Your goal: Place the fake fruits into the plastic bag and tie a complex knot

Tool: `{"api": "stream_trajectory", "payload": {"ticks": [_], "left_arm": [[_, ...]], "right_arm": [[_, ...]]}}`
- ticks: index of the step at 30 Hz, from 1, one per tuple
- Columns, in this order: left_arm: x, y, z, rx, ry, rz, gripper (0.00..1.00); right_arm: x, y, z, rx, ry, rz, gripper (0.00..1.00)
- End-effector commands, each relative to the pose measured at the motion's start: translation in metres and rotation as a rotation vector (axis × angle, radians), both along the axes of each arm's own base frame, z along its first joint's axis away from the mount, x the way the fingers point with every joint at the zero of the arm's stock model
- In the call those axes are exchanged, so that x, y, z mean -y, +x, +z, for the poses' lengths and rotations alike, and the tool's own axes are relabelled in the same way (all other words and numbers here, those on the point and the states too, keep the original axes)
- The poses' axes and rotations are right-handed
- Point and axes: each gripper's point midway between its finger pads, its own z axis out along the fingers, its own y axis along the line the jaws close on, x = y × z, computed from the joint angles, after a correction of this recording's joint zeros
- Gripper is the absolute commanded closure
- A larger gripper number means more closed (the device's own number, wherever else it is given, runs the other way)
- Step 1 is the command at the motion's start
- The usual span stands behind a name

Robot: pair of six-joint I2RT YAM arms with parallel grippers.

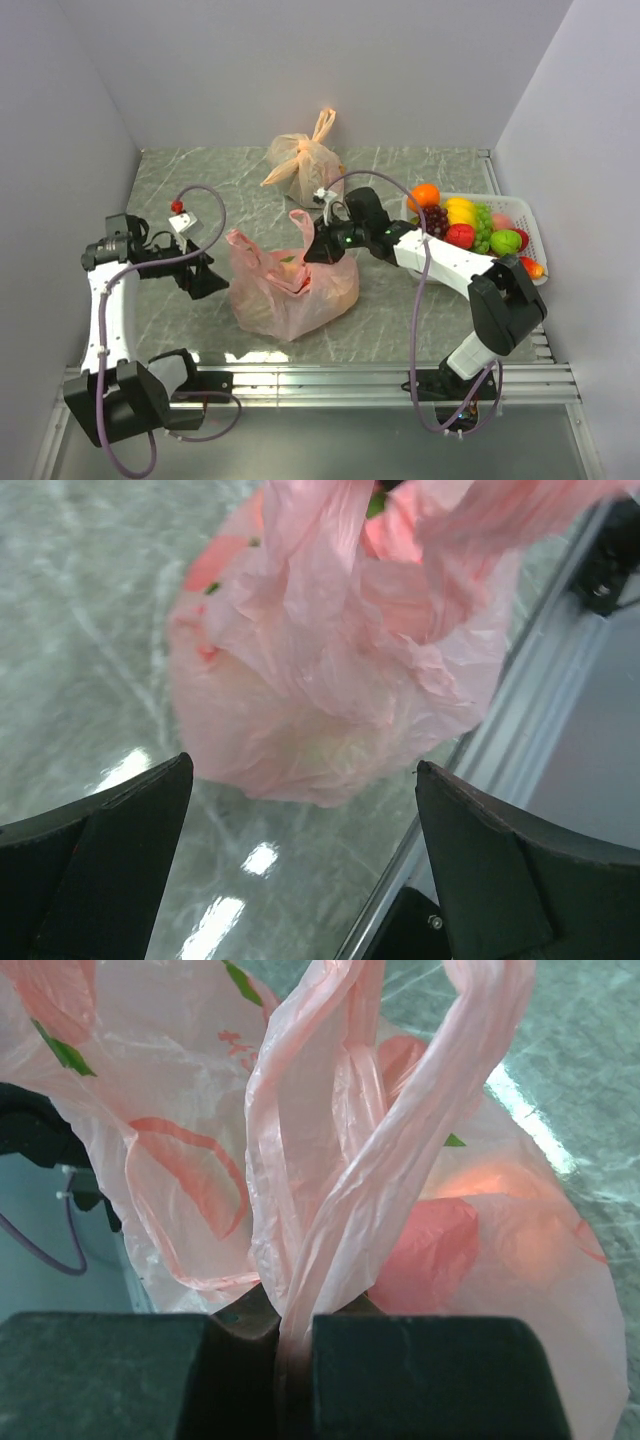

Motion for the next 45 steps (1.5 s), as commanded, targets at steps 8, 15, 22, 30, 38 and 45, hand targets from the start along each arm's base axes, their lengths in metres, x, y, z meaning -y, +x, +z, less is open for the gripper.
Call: {"api": "stream_trajectory", "payload": {"ticks": [8,15,22,30,38,45], "left_arm": [[0.063,0.001,-0.016,0.086,-0.119,-0.297,0.01],[0.097,0.031,-0.025,0.202,-0.119,-0.265,0.01],[0.133,0.042,-0.003,0.222,-0.203,-0.276,0.14],[0.145,0.053,-0.016,0.171,-0.212,-0.180,0.16],[0.149,0.052,-0.019,0.119,-0.257,-0.144,0.22],[0.151,0.046,-0.014,0.118,-0.279,-0.171,0.53]], "right_arm": [[-0.021,-0.005,-0.006,0.051,-0.077,0.076,1.00],[-0.027,-0.006,-0.010,0.029,-0.078,0.097,1.00],[-0.034,-0.009,-0.008,0.033,-0.063,0.123,1.00],[-0.042,-0.018,-0.003,0.015,-0.030,0.148,1.00],[-0.039,-0.029,0.002,0.022,0.009,0.182,1.00],[-0.031,-0.035,0.010,0.021,0.036,0.198,1.00]]}}
